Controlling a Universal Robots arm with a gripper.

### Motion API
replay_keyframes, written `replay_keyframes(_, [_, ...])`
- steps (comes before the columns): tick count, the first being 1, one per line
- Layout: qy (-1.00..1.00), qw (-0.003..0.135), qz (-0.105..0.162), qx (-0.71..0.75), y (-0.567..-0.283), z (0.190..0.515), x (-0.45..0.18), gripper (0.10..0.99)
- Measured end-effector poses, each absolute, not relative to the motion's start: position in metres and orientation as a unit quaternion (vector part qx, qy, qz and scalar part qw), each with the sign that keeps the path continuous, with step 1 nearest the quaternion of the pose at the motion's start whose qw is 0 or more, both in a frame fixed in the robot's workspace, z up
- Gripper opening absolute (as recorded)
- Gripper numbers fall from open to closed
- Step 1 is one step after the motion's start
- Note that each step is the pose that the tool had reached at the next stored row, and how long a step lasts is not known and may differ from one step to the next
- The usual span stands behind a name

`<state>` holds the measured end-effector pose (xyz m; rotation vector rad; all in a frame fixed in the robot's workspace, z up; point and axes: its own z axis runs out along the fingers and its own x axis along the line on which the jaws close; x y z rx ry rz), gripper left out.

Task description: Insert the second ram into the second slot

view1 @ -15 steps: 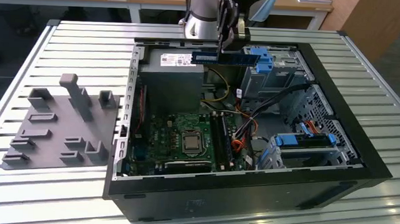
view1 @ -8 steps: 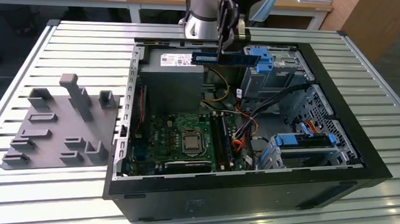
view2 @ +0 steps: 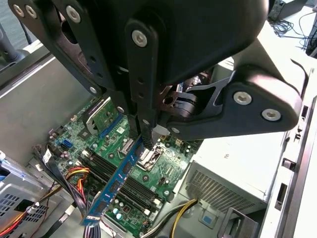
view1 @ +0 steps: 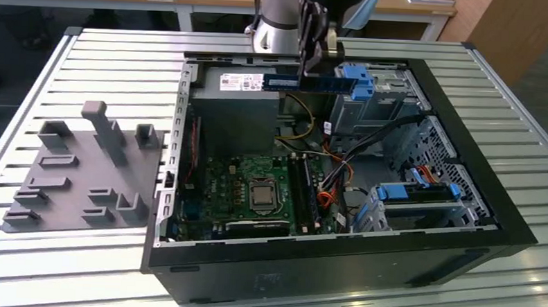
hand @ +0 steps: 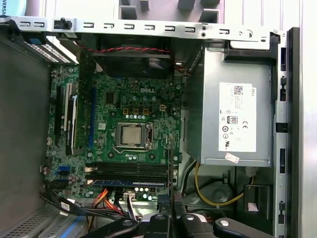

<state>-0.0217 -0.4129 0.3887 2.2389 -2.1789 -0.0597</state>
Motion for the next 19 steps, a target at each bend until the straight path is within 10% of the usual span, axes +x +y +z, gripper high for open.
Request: replay_keyframes(19, [-0.697,-0.002,-0.012,0.717,-0.434,0.387,-0.023,0.137])
